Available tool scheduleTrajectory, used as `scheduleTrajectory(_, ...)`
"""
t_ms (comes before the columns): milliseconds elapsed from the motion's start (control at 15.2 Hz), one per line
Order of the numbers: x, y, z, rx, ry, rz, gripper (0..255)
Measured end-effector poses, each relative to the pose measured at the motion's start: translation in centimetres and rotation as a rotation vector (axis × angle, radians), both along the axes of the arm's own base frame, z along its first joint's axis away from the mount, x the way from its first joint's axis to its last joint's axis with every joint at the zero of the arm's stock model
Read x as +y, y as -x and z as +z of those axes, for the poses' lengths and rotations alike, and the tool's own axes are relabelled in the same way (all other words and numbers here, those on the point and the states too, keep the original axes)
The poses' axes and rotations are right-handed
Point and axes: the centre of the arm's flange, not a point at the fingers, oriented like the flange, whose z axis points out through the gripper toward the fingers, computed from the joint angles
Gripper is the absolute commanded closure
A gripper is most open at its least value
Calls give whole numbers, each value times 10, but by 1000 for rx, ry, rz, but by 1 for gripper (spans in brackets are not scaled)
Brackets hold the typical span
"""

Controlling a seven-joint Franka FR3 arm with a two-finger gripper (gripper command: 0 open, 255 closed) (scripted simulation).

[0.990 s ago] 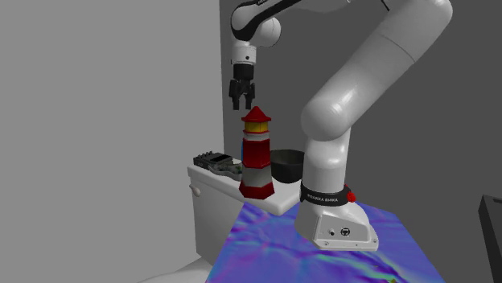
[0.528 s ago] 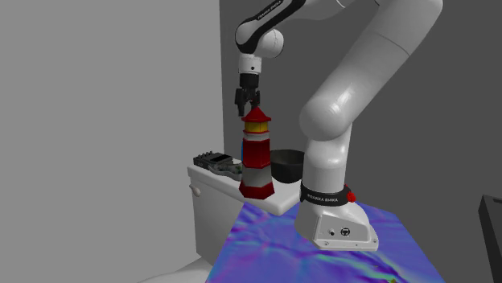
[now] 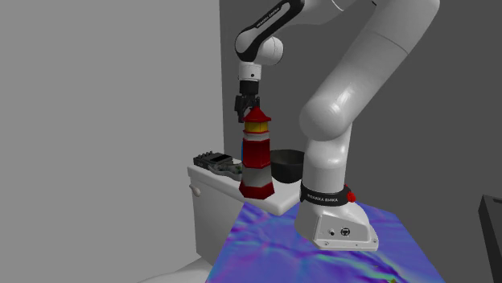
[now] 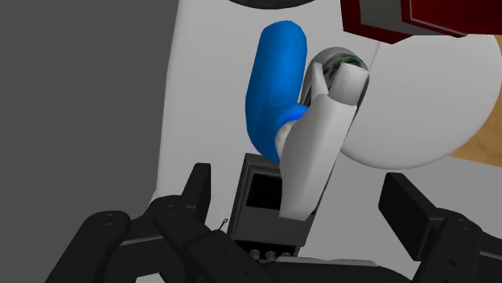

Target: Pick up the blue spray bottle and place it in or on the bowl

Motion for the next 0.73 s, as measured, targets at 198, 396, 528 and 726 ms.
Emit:
scheduleTrajectory(198, 0, 0, 0, 0, 0, 0, 0)
scheduleTrajectory(396, 0, 0, 0, 0, 0, 0, 255)
scheduleTrajectory(528, 0, 0, 0, 0, 0, 0, 255)
scheduleTrajectory(726, 0, 0, 0, -1, 0, 0, 255)
